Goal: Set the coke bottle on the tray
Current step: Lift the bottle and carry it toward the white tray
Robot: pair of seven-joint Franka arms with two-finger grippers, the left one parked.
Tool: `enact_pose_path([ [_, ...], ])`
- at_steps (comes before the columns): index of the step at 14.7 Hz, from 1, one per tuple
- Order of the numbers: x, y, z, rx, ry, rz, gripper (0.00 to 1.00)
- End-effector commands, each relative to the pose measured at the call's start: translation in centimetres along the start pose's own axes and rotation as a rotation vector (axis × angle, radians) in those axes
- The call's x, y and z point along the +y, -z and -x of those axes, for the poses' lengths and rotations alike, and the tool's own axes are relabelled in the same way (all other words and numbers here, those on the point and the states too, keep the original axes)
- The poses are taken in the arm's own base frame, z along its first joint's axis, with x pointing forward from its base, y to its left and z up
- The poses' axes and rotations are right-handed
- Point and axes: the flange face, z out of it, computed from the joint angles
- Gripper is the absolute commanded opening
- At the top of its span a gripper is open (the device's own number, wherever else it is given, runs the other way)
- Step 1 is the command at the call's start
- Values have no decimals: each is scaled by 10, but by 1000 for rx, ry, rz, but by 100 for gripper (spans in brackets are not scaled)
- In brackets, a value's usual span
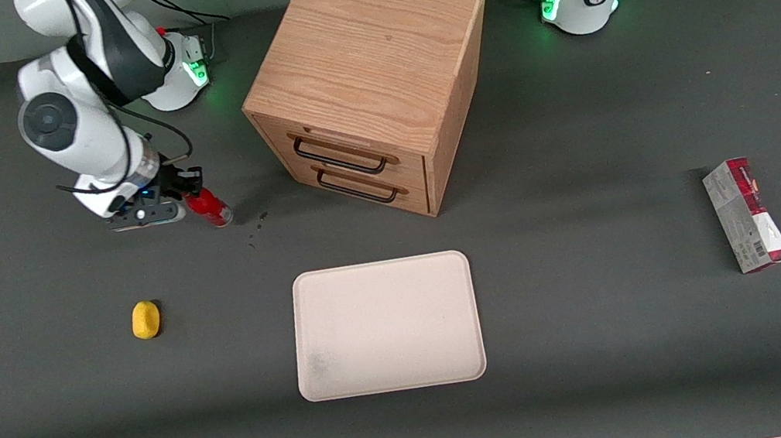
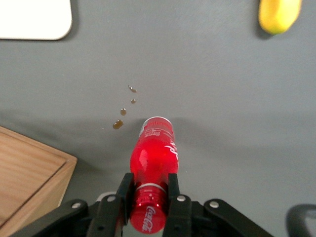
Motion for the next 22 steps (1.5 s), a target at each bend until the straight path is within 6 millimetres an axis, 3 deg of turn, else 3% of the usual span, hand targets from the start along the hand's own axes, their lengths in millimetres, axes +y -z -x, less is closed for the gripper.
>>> enact_pose_path([
  [1,5,72,-13,2,-20,-3,0],
  [7,23,200,-27,9,-30,-7,0],
  [10,21,237,-29,19,-29,-6,0],
  [13,2,248,-49,42,-17,-29,0],
  [17,-42,245,-110,51,11,-50,0],
  [22,-102,211,-169,110,76,-59,0],
])
